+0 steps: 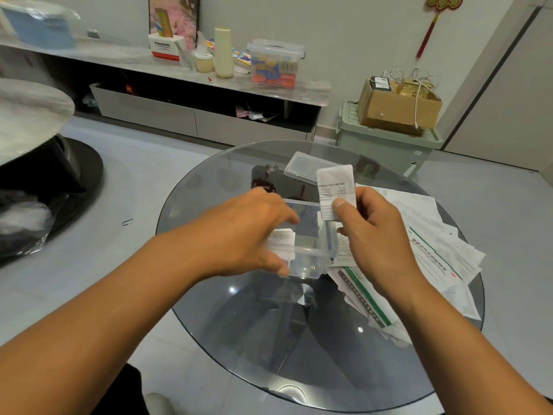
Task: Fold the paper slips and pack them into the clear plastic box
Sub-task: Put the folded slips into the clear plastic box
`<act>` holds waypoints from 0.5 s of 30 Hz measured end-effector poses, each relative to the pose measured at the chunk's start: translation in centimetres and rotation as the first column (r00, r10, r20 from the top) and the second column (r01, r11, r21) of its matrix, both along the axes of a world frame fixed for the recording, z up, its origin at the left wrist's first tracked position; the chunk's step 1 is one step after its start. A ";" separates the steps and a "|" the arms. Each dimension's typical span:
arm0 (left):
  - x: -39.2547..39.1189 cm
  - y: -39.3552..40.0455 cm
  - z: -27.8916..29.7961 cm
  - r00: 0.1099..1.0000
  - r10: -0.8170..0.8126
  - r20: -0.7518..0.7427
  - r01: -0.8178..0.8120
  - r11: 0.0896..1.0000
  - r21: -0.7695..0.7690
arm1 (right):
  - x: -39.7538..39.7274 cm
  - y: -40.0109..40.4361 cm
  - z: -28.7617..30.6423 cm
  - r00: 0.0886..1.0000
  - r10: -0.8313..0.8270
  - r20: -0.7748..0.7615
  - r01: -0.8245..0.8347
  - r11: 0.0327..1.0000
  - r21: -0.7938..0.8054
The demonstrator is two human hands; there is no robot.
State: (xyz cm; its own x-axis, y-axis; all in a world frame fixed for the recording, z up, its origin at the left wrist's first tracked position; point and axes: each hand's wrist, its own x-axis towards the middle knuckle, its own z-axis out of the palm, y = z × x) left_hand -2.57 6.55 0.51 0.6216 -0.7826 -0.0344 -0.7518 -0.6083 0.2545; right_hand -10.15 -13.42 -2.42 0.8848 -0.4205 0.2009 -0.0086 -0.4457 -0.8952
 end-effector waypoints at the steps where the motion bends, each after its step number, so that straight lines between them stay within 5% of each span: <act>1: 0.0 -0.3 -0.3 1.000 -0.005 0.015 0.004 0.999 0.046 | 0.0 0.0 -0.1 1.000 0.004 -0.010 -0.004 1.000 0.001; 7: 0.2 -2.0 -2.0 0.999 0.001 0.054 -0.017 0.955 0.295 | 0.3 -0.2 -0.3 1.000 0.004 -0.030 -0.003 1.000 0.006; 15: 1.3 -3.0 -1.8 0.998 0.068 0.015 -0.069 0.921 0.382 | 0.1 -0.3 -0.4 0.999 0.025 -0.044 -0.026 1.000 -0.017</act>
